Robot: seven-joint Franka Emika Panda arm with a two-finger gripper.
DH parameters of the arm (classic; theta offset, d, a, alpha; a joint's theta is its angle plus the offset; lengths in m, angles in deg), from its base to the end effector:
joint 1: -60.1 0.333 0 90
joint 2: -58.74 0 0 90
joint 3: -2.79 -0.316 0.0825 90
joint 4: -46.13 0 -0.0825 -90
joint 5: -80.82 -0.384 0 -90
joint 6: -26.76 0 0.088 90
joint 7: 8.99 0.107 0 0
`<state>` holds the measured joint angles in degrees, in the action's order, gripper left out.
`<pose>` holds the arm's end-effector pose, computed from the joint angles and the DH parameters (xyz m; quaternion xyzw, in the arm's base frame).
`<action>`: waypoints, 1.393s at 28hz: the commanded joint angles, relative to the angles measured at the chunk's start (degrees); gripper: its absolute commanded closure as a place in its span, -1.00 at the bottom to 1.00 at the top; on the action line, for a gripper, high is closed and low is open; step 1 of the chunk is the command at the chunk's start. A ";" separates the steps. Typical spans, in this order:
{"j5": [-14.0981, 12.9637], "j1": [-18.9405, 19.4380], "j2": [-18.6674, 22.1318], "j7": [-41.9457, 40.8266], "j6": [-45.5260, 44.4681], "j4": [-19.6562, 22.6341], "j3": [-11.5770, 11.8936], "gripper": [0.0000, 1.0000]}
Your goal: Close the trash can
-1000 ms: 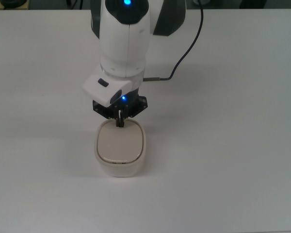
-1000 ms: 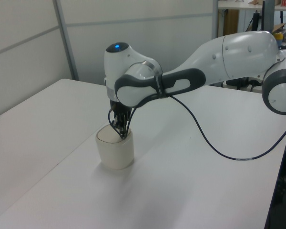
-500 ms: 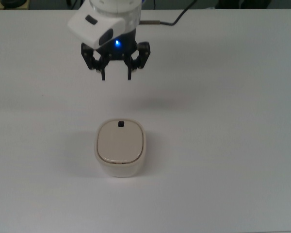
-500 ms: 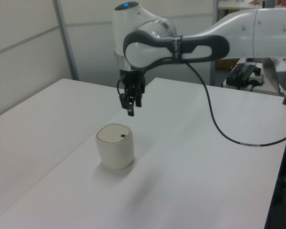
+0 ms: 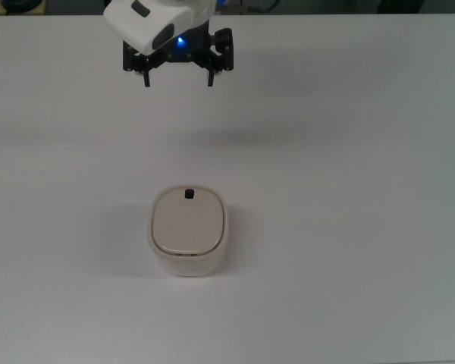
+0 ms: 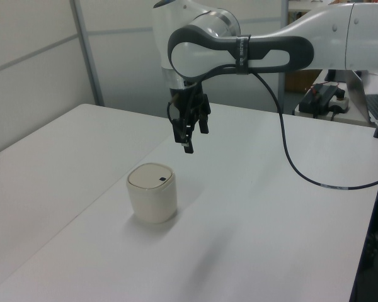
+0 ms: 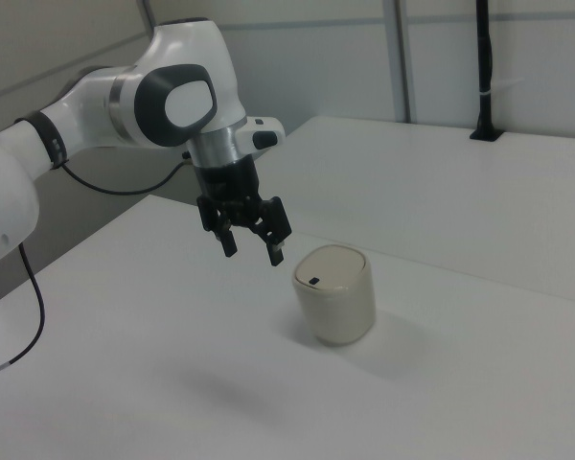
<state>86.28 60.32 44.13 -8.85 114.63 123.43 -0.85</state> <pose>0.6258 0.0265 0.5753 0.9981 0.0316 -0.0336 0.0408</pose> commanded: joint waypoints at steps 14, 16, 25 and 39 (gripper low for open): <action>-0.98 -0.13 1.34 -0.49 -2.18 0.57 1.09 -1.00; -1.07 -0.13 1.34 -0.49 -2.09 0.66 1.35 -1.00; -0.98 -0.13 1.34 -0.49 -1.74 0.57 2.23 -1.00; -2.47 -0.31 -0.07 -0.40 -1.21 0.75 1.62 -1.00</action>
<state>85.82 59.99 44.20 -8.85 113.72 123.63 0.95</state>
